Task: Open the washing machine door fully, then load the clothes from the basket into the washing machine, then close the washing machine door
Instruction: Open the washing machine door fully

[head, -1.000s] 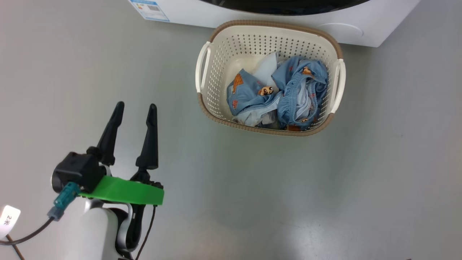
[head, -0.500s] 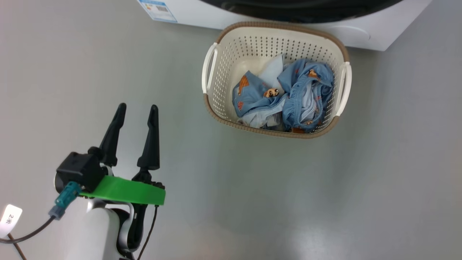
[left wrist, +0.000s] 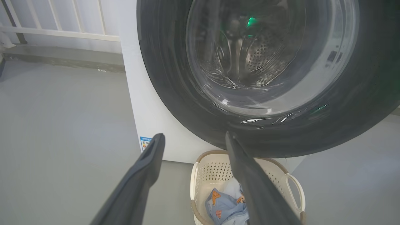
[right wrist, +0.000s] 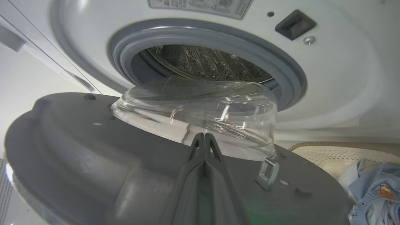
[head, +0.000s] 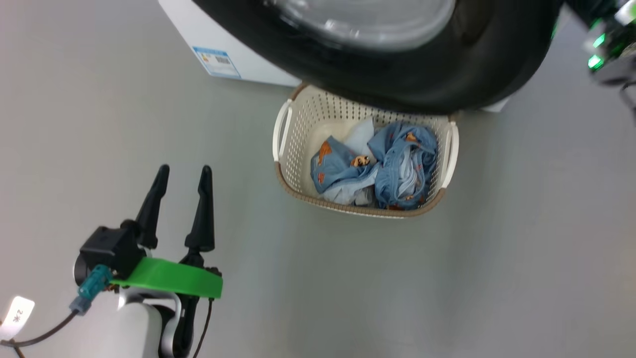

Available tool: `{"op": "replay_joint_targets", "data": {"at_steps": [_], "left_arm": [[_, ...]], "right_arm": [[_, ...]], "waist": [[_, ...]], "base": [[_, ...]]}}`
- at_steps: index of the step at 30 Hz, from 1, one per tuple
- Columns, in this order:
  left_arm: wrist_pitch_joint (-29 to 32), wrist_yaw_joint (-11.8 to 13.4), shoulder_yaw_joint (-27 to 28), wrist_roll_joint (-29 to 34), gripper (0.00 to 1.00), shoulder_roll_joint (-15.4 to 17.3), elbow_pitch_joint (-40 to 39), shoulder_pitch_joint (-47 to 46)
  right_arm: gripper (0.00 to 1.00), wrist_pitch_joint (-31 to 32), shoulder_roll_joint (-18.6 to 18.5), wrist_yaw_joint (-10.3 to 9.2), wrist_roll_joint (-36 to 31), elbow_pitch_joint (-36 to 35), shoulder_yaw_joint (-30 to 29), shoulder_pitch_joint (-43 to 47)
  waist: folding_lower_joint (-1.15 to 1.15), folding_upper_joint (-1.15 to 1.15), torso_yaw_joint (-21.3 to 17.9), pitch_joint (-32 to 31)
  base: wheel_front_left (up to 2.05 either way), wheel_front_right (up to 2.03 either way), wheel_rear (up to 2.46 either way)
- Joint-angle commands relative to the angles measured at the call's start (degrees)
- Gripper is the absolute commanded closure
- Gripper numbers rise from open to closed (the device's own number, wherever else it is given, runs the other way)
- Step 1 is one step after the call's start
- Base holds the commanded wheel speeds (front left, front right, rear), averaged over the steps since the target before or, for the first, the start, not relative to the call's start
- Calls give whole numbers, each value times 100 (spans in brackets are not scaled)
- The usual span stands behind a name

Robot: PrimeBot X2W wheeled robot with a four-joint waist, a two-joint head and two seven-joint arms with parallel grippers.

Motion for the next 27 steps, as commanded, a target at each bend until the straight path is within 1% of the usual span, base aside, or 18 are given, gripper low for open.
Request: {"op": "replay_joint_targets", "data": {"at_steps": [1, 11, 19, 27], "left_arm": [[-37, -15, 228, 82, 0, 147, -67, 129], [-37, -15, 280, 182, 0, 147, 46, 425], [-37, -15, 357, 235, 0, 174, 139, 708], [-37, -15, 351, 264, 0, 196, 186, 824]], "right_arm": [[100, 167, 336, 9, 72, -248, 159, 306], [100, 434, 501, 9, 243, -486, 210, 1112], [100, 575, 550, 9, 392, -765, 131, 1844], [100, 710, 648, 9, 477, -894, 90, 2295]], "waist": [[0, 0, -60, -314], [0, 0, 58, -901], [0, 0, 292, -1326], [0, 0, 636, -1533]], "base": [[0, 0, 0], [0, 0, 0], [0, 0, 0], [0, 0, 0]]}}
